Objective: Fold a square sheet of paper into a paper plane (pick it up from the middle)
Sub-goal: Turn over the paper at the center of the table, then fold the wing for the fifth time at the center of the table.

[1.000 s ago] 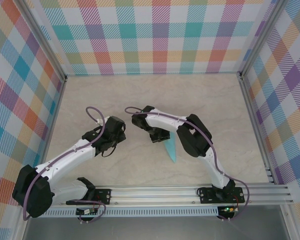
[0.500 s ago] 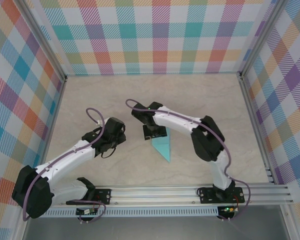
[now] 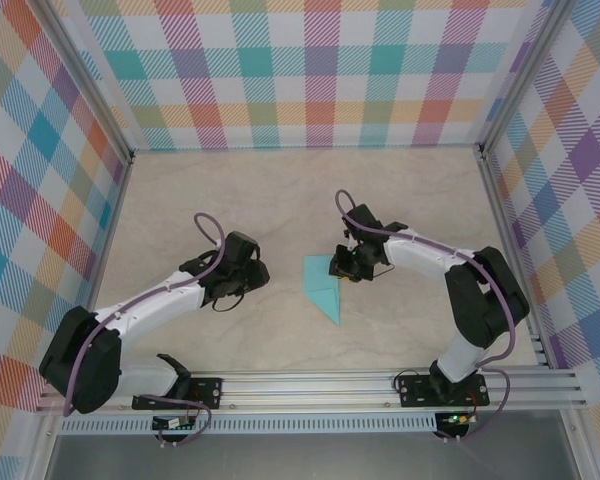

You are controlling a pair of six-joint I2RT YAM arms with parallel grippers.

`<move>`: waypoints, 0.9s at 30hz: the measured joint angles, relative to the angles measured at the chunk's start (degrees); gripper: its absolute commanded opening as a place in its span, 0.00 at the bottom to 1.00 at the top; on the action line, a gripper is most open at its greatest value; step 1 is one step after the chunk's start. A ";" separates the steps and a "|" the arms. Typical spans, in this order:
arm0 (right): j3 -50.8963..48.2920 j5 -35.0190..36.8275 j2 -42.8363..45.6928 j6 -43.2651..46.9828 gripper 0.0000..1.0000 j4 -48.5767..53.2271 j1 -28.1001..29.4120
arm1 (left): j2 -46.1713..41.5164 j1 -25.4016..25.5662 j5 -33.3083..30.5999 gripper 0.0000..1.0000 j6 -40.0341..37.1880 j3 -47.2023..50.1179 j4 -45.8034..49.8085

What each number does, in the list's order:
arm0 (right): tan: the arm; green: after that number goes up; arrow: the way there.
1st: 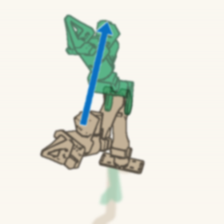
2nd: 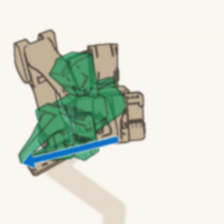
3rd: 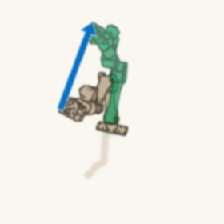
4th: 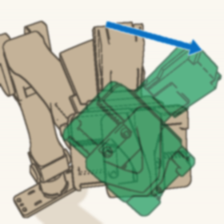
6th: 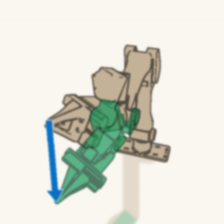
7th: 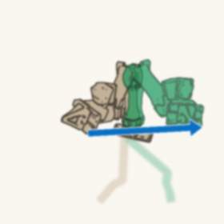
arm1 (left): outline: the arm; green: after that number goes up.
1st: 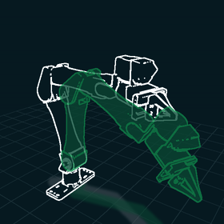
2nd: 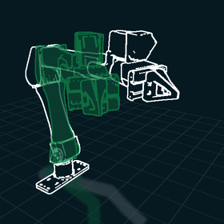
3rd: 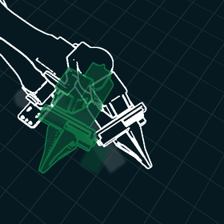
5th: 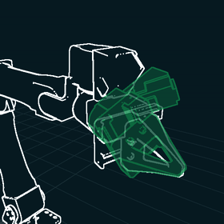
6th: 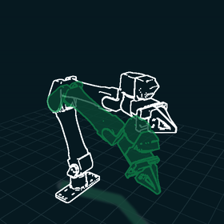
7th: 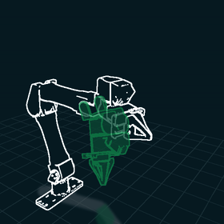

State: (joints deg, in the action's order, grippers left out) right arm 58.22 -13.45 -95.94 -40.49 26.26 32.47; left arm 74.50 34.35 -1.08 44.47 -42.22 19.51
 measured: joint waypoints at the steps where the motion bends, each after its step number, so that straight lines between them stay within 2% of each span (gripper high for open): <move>1: -0.50 -1.33 -0.33 -0.17 0.20 -1.33 -0.42 | 1.05 0.00 1.46 0.35 -0.31 -0.02 -0.90; 6: -0.83 -5.55 -1.62 -0.46 0.18 -6.80 -1.88 | 5.90 0.00 7.72 0.35 -0.85 -1.01 -4.76; 14: -5.40 -7.76 -3.63 -0.87 0.17 -12.28 -4.55 | 11.80 0.02 14.32 0.36 -0.98 -4.11 -8.24; 27: -10.40 -12.02 -4.44 -1.14 0.17 -19.02 -7.06 | 19.04 0.94 20.33 0.40 1.92 -6.36 -12.63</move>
State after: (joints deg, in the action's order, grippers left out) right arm 47.81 -25.47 -100.38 -41.63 7.25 25.41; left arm 93.54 35.29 19.25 46.39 -48.58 6.87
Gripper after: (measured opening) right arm 0.167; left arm 0.392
